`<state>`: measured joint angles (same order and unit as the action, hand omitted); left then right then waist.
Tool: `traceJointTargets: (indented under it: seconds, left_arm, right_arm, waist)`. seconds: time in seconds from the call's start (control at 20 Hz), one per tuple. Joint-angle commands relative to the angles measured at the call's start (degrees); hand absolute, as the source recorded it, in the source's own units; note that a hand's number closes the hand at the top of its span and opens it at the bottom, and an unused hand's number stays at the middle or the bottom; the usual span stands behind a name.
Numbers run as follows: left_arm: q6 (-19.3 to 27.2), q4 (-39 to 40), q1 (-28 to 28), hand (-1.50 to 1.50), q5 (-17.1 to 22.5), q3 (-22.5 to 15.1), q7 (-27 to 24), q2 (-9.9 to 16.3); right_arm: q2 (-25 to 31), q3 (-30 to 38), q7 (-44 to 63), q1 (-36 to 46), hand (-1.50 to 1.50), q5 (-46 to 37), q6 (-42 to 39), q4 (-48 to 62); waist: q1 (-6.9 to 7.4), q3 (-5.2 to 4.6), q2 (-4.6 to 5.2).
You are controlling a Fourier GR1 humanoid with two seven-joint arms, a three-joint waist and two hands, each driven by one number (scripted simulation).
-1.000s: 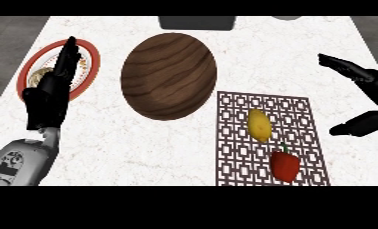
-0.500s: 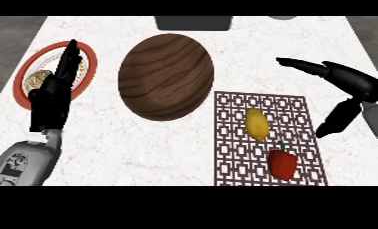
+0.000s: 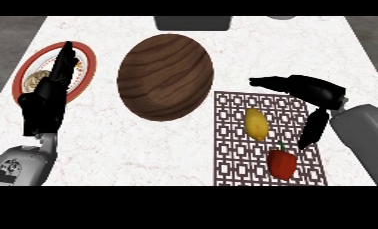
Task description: Pick the lemon from the placemat and place it in the bowl
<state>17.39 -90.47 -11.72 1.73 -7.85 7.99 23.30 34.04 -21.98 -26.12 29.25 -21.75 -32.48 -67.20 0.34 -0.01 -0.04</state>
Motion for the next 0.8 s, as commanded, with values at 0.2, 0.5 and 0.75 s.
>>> traceJointTargets:
  seconds: [0.2,0.5,0.75]
  left_arm:
    - [-2.0,-1.1,-1.8,0.0,-1.8,2.3,2.8,-0.6]
    - [-3.2,3.4,-3.9,0.0,-5.1,3.1,0.3,-4.7]
    - [-6.1,2.5,-2.2,0.0,-5.3,5.8,0.0,-4.2]
  right_arm:
    - [-7.0,-2.5,10.6,-2.4,-1.5,-8.7,0.9,-2.9]
    - [-9.9,0.1,6.0,-2.4,-1.5,-14.7,1.6,2.8]
    - [-12.7,0.3,1.2,-1.6,-1.5,-20.0,3.9,9.4]
  waist:
    - [-0.27,0.01,-0.03]
    - [-0.37,0.01,0.05]
    - [-0.19,0.02,0.07]
